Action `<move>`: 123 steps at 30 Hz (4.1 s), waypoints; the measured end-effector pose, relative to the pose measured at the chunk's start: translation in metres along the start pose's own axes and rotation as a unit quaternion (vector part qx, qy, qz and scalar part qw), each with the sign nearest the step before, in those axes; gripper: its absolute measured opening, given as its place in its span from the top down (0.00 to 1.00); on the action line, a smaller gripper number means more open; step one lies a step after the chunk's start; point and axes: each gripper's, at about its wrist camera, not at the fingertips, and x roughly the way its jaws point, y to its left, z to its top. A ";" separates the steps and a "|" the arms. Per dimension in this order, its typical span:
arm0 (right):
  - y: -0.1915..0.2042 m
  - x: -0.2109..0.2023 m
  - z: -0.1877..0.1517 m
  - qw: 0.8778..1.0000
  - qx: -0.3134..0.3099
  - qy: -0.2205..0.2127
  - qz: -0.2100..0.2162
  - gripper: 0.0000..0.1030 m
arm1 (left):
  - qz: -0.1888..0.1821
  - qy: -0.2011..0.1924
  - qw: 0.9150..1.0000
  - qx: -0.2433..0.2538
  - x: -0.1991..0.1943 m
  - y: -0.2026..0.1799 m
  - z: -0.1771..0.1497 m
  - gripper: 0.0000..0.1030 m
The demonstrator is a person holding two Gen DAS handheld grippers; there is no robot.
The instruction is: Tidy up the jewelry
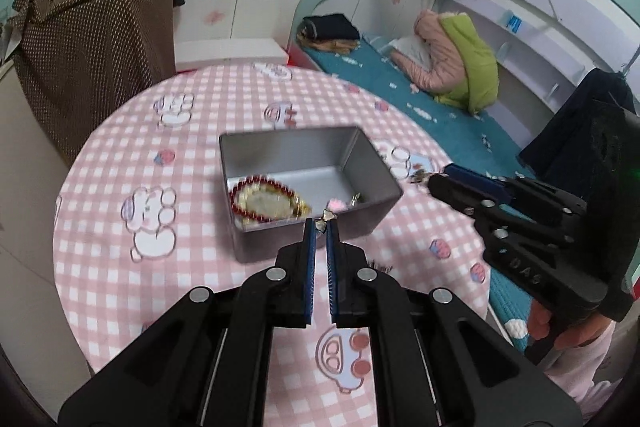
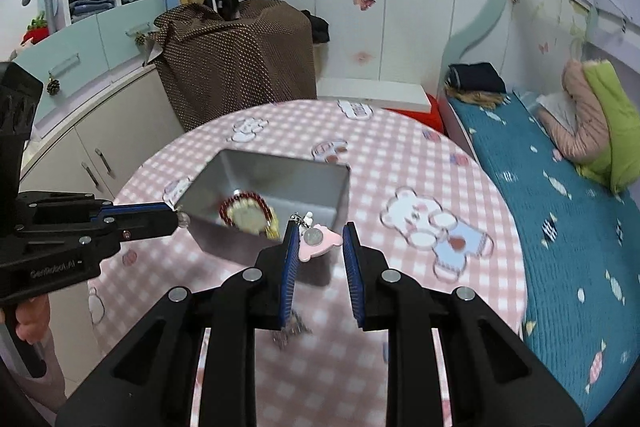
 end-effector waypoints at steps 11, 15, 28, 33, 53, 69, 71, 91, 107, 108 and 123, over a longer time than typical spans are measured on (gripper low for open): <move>0.008 0.031 0.007 0.999 -0.020 0.028 0.024 0.79 | -0.013 0.001 1.000 -0.001 0.025 0.000 0.026 0.95; -0.002 0.025 0.009 1.000 -0.003 0.015 0.017 0.77 | -0.017 0.012 1.000 -0.001 0.039 -0.002 0.030 0.95; -0.044 0.020 -0.013 0.998 0.046 0.035 -0.030 0.74 | -0.034 0.040 0.998 0.017 0.075 -0.027 0.035 0.94; -0.049 0.018 -0.020 0.997 0.052 0.041 -0.033 0.68 | -0.025 0.046 0.999 0.015 0.075 -0.027 0.034 0.81; 0.014 0.040 -0.047 0.994 0.003 0.104 0.032 0.68 | 0.008 0.038 0.999 0.017 0.027 -0.010 -0.005 0.81; 0.023 0.055 -0.054 0.990 0.014 0.137 0.035 0.80 | 0.019 0.085 0.996 0.005 0.040 0.004 -0.038 0.76; 0.024 0.057 -0.052 0.989 0.008 0.141 0.034 0.83 | 0.016 0.087 0.996 0.006 0.042 0.003 -0.040 0.76; 0.022 0.054 -0.048 0.990 0.020 0.135 0.031 0.88 | 0.005 0.103 0.995 0.004 0.054 -0.005 -0.044 0.76; -0.031 0.010 -0.052 0.994 0.074 0.083 -0.006 0.88 | -0.009 0.120 0.992 0.034 0.085 -0.046 -0.038 0.53; -0.034 0.010 -0.054 0.994 0.077 0.083 -0.006 0.88 | -0.008 0.122 0.992 0.037 0.087 -0.048 -0.038 0.49; -0.048 0.008 -0.061 0.993 0.092 0.078 0.000 0.88 | 0.042 0.134 0.987 0.082 0.101 -0.045 -0.044 0.93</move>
